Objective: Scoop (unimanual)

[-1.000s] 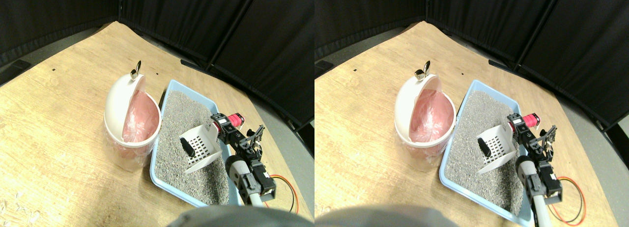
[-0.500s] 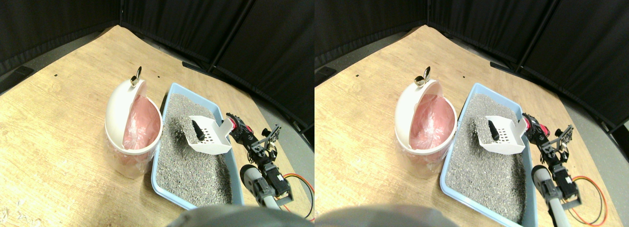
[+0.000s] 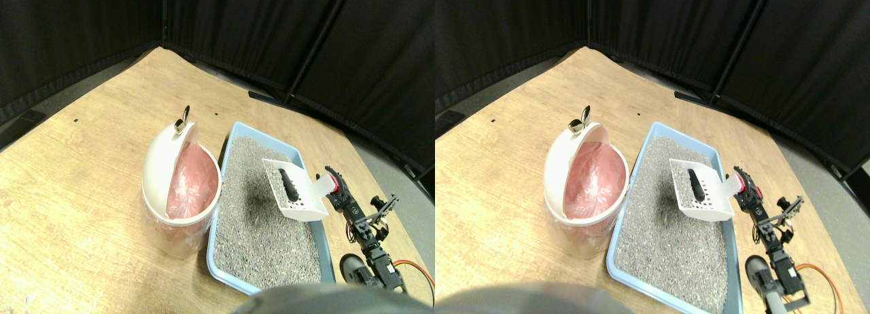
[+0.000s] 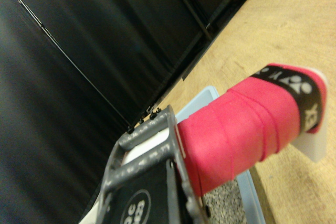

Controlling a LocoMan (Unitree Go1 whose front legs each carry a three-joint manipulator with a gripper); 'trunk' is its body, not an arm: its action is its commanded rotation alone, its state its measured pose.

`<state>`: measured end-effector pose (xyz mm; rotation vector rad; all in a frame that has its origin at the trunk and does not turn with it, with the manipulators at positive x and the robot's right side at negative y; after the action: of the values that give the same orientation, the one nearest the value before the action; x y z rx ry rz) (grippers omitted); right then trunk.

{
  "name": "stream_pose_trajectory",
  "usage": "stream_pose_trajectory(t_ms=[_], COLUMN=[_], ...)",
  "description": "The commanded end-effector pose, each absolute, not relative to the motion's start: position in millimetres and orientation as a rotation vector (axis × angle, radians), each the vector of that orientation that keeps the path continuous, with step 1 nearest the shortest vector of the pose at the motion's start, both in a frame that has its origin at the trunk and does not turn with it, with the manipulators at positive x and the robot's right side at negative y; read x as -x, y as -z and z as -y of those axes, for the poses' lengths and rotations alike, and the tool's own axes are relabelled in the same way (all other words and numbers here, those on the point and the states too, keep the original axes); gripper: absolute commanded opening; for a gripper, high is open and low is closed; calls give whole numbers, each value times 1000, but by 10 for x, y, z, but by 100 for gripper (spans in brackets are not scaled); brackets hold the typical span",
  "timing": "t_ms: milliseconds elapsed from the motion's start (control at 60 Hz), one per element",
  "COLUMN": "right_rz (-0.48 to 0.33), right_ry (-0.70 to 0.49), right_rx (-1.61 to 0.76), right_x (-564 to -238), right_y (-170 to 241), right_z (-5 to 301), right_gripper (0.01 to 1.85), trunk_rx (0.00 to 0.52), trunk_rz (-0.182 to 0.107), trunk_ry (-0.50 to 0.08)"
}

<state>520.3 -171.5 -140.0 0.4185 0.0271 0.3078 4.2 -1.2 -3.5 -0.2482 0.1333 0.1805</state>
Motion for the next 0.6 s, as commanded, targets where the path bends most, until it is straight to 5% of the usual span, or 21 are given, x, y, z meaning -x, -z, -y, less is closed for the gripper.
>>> stream_pose_trajectory(t_ms=[17, 600], right_rz=[71, 97], right_ry=[-327, -298], right_rx=[-511, -582], right_x=[-5214, -5269], right_y=[1237, 956], right_z=[1715, 1708], right_gripper=[6, 6], trunk_rx=[247, 245], trunk_rz=[-97, -69], trunk_ry=[-186, -191])
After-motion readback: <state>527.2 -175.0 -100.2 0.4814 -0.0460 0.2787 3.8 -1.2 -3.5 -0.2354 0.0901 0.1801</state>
